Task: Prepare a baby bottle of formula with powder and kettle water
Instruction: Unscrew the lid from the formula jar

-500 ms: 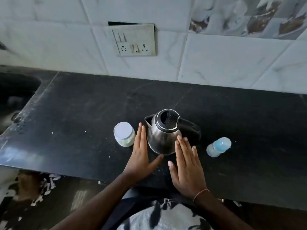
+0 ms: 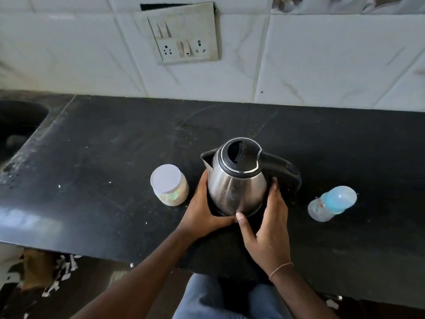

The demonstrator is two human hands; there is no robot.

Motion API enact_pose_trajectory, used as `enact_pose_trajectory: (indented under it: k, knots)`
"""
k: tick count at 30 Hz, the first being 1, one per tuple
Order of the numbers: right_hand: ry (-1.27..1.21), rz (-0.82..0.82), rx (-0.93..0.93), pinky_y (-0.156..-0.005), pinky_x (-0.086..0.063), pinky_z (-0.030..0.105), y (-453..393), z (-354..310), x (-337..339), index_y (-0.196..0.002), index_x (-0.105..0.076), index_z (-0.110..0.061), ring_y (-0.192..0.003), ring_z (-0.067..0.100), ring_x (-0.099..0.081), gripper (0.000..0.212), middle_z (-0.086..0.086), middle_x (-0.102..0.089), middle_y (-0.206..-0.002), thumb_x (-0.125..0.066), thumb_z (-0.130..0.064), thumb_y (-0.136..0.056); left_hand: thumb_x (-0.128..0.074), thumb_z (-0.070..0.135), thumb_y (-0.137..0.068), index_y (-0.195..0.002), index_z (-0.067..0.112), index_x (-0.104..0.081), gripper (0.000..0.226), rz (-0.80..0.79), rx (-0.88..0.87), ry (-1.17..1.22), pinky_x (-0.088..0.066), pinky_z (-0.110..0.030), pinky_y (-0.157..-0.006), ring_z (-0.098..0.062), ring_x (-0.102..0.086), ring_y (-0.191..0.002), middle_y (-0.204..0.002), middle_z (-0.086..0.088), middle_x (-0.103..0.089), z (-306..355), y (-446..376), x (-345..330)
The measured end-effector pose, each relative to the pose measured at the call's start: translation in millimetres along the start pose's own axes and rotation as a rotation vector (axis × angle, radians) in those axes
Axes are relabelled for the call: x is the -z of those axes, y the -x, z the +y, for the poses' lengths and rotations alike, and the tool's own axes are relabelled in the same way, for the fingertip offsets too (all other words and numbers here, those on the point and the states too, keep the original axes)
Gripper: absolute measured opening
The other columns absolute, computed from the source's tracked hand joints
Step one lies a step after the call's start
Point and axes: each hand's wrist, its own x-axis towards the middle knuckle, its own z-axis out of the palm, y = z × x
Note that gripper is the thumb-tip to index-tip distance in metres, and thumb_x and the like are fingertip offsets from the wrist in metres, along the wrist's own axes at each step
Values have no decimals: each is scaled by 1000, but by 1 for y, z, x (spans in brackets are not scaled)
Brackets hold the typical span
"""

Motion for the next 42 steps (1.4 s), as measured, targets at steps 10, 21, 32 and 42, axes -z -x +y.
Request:
enact_pose_trajectory:
  k: [10,21,32,42]
  knots:
    - [-20,97,98,-127,-29,28,0,12,-13,-170,-22,-4,-152,31,-39,126,14,-37,-170,-92,-50,-76,-104,39,-69,-170,34,-20,132,77,-231,1,-38,-10,-116,10,-42,-149,-164,25,-44,-36,5,-11]
    - [-46,144,128,-122,-44,50,14,19,-18,-169,-22,-20,-152,26,-42,112,5,-45,-166,-90,-49,-84,-89,63,-79,-167,35,-26,112,109,-253,-203,-48,-37,-121,-3,-55,-143,-159,21,-53,-55,25,-9]
    - [52,93,126,-129,-36,46,31,22,-5,-172,-16,-20,-160,26,-32,109,5,-31,-175,-85,-44,-91,-78,23,-98,-138,19,-64,43,533,-158,-147,-57,-31,-98,-8,-62,-103,-116,6,-67,-53,78,11]
    - [44,319,94,-111,-53,41,43,54,40,-158,-44,-21,-136,21,-53,77,-1,-59,-147,-83,-38,-94,-78,24,-98,-115,24,-76,17,420,-199,-133,-52,-8,-76,0,-69,-88,-99,13,-75,-59,71,8]
